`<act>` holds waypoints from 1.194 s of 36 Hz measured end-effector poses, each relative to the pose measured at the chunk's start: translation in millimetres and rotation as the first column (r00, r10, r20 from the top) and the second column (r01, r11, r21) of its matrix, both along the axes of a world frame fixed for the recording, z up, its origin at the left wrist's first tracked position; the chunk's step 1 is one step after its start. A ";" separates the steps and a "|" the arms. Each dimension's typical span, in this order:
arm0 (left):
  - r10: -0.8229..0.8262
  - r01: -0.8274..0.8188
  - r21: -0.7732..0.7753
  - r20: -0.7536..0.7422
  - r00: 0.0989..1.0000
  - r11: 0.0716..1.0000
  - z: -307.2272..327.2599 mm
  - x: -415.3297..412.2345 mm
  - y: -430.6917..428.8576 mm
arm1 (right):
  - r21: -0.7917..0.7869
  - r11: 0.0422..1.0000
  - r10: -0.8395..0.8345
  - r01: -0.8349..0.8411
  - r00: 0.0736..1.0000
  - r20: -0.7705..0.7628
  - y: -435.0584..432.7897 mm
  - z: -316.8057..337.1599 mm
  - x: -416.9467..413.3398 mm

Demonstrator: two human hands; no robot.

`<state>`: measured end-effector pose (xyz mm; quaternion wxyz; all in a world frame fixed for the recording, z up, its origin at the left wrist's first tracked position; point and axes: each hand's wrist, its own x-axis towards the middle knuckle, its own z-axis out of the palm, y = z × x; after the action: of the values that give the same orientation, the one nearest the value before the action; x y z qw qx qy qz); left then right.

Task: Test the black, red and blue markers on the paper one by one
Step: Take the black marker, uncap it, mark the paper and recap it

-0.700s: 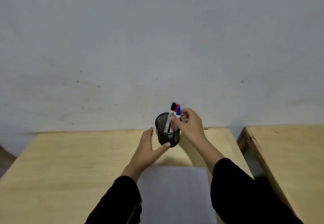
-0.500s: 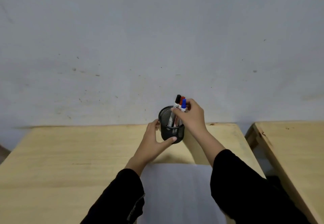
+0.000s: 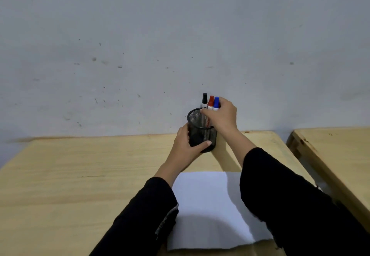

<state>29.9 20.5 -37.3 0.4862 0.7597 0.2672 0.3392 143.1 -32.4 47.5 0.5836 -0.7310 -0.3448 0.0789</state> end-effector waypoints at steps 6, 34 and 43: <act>-0.020 0.020 0.011 -0.058 0.998 1.000 12.5 -2.6 2.4 | 0.152 0.988 0.027 -0.024 0.999 -0.017 -13.0 20.2 -17.1; 0.122 -0.122 -0.006 0.141 0.982 0.992 85.3 -64.4 -51.2 | 0.364 0.916 0.124 -0.167 0.983 0.138 -128.5 62.8 -72.6; -0.132 0.113 0.084 0.273 0.953 0.990 123.5 -100.5 -100.4 | 0.145 0.965 0.173 -0.219 0.946 0.274 -147.6 23.0 -99.9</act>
<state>-70.6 -79.9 86.2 0.5133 0.7354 0.1371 0.4206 43.1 -180.0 70.5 0.5842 -0.6433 -0.4948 0.0100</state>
